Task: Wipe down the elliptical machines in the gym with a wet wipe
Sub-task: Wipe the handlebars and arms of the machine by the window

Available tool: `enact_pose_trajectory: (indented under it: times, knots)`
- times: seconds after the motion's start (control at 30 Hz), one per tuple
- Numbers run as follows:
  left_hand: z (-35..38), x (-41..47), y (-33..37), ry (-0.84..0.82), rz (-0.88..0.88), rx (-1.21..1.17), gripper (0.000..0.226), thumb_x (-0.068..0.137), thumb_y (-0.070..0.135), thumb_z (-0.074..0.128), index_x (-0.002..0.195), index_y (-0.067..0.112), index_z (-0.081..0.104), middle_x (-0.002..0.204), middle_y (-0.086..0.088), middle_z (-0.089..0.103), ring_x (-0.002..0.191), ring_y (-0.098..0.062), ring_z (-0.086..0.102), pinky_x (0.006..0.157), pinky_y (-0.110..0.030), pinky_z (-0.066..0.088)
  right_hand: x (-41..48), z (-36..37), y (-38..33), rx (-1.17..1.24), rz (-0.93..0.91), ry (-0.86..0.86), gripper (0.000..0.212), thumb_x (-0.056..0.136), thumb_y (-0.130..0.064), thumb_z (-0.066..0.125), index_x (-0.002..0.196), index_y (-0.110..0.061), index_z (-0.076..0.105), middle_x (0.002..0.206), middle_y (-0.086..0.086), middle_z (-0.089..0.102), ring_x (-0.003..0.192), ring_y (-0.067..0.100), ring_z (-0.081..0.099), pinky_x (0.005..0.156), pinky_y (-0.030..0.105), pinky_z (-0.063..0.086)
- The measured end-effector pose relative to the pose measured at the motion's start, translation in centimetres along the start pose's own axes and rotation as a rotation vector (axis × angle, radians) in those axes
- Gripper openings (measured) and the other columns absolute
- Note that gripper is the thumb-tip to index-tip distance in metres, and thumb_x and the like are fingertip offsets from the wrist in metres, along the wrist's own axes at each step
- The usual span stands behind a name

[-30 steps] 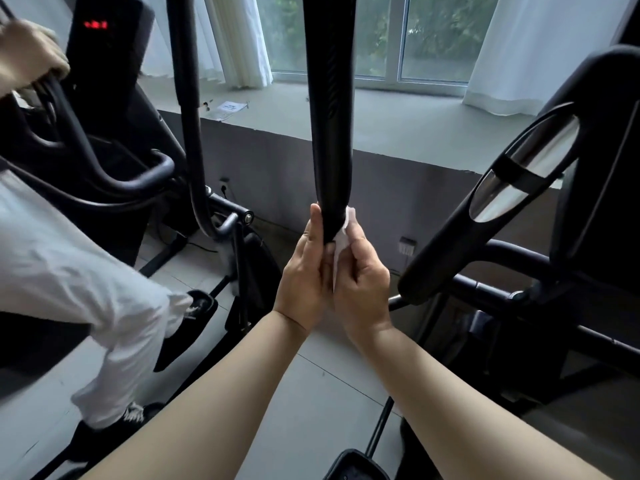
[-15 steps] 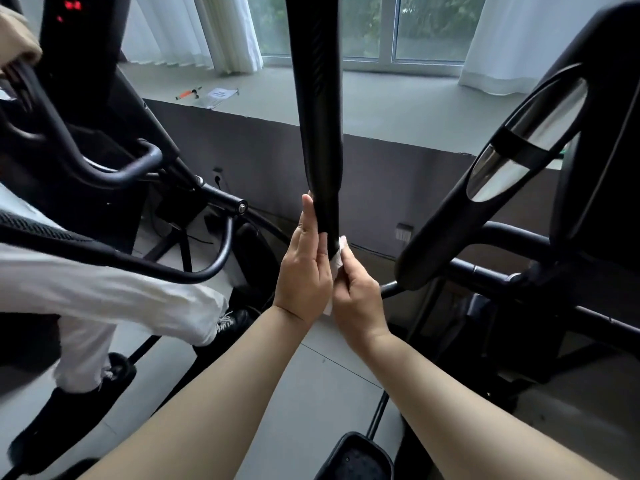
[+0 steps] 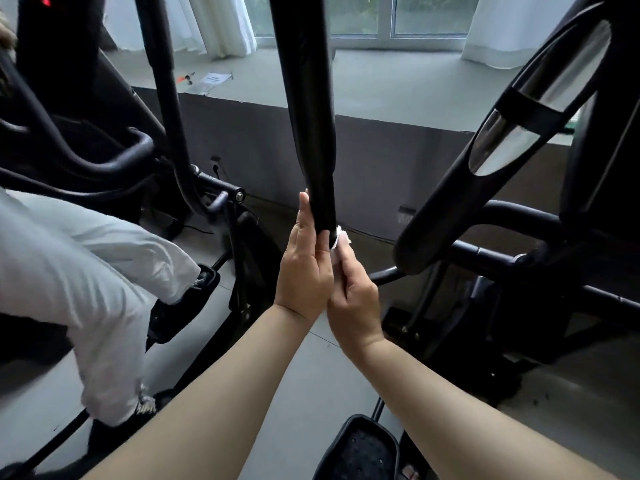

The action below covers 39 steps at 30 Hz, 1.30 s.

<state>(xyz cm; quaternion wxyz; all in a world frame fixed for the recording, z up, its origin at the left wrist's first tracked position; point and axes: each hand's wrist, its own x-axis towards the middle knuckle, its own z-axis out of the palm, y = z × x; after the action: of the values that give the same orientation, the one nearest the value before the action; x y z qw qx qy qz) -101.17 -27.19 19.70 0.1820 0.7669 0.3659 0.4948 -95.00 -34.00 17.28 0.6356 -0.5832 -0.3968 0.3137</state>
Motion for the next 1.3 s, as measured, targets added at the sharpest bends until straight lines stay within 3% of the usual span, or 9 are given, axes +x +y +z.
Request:
enact_pose_trajectory:
  times: [0.17,0.23,0.4,0.63,0.77,0.9,1.03,1.17,1.3]
  knots:
    - [0.4,-0.5,-0.1,0.000,-0.029,-0.025,0.064,0.103,0.010,0.050,0.155,0.012,0.014,0.138,-0.028,0.056,0.130,-0.038,0.056,0.109,-0.018,0.041,0.5,-0.3,2.1,-0.084,0.119,-0.045,0.047,0.107,-0.016,0.047,0.152,-0.028,0.044,0.155,-0.012,0.045,0.144,-0.002,0.035,0.121,0.023,0.028]
    - [0.5,-0.7,-0.2,-0.008,-0.033,-0.026,0.063,0.104,0.013,0.049,0.156,0.012,0.012,0.138,-0.029,0.055,0.129,-0.040,0.057,0.109,-0.023,0.042,0.8,-1.1,2.7,-0.117,0.177,-0.068,0.044,0.107,-0.015,0.045,0.150,-0.024,0.048,0.154,-0.009,0.046,0.146,0.003,0.036,0.119,0.016,0.025]
    - [0.8,-1.3,-0.8,-0.010,-0.078,-0.039,0.059,0.105,0.015,0.047,0.156,0.013,0.019,0.142,-0.025,0.054,0.136,-0.030,0.053,0.110,-0.009,0.034,1.2,-0.1,0.3,0.096,0.081,0.024,0.044,0.105,-0.007,0.049,0.147,-0.018,0.051,0.146,-0.012,0.054,0.136,-0.006,0.046,0.114,0.015,0.035]
    - [1.0,-2.2,-1.9,-0.041,-0.079,-0.051,0.059,0.105,0.025,0.041,0.157,0.002,0.024,0.140,-0.024,0.056,0.134,-0.022,0.051,0.108,-0.006,0.032,1.3,-0.8,2.3,0.027,0.144,-0.085,0.045,0.106,-0.018,0.049,0.150,-0.025,0.048,0.150,-0.014,0.051,0.139,-0.004,0.042,0.120,0.033,0.035]
    - [1.0,-2.4,-1.8,-0.057,-0.153,-0.081,0.061,0.106,0.034,0.039,0.158,0.019,0.012,0.137,-0.018,0.059,0.128,-0.020,0.058,0.105,-0.006,0.037,1.1,0.1,0.8,0.124,0.031,0.007,0.045,0.104,-0.012,0.051,0.148,-0.019,0.049,0.152,-0.009,0.050,0.141,0.000,0.043,0.120,0.032,0.033]
    - [0.9,-2.5,-2.1,-0.056,-0.100,-0.033,0.059,0.107,0.023,0.042,0.158,0.007,0.017,0.136,-0.022,0.059,0.127,-0.019,0.056,0.104,-0.003,0.035,1.0,-0.3,2.1,0.007,0.086,-0.035,0.048,0.104,-0.005,0.047,0.149,-0.021,0.048,0.150,-0.013,0.048,0.140,-0.004,0.041,0.120,0.024,0.032]
    - [0.9,-2.9,-2.3,-0.084,-0.097,-0.027,0.061,0.105,0.029,0.039,0.158,0.003,0.021,0.136,-0.025,0.059,0.129,-0.032,0.059,0.110,-0.017,0.041,1.4,-1.2,2.5,-0.074,0.109,-0.086,0.046,0.104,-0.005,0.047,0.148,-0.017,0.051,0.149,-0.010,0.049,0.142,0.000,0.040,0.120,0.021,0.029]
    - [1.1,-3.2,-2.4,-0.077,-0.147,-0.049,0.059,0.106,0.025,0.043,0.158,0.004,0.025,0.140,-0.020,0.058,0.133,-0.024,0.055,0.109,-0.008,0.034,1.2,-0.6,1.7,0.009,0.024,-0.044,0.046,0.104,-0.004,0.048,0.148,-0.017,0.049,0.150,-0.011,0.050,0.139,-0.005,0.042,0.117,0.018,0.032]
    - [1.5,-3.6,-2.7,-0.055,-0.152,-0.030,0.057,0.105,0.015,0.046,0.157,0.000,0.027,0.140,-0.023,0.057,0.133,-0.020,0.050,0.109,-0.006,0.032,0.8,-1.2,5.2,-0.165,0.044,-0.096,0.047,0.106,-0.009,0.045,0.151,-0.022,0.046,0.154,-0.015,0.042,0.144,-0.005,0.033,0.122,0.026,0.028]
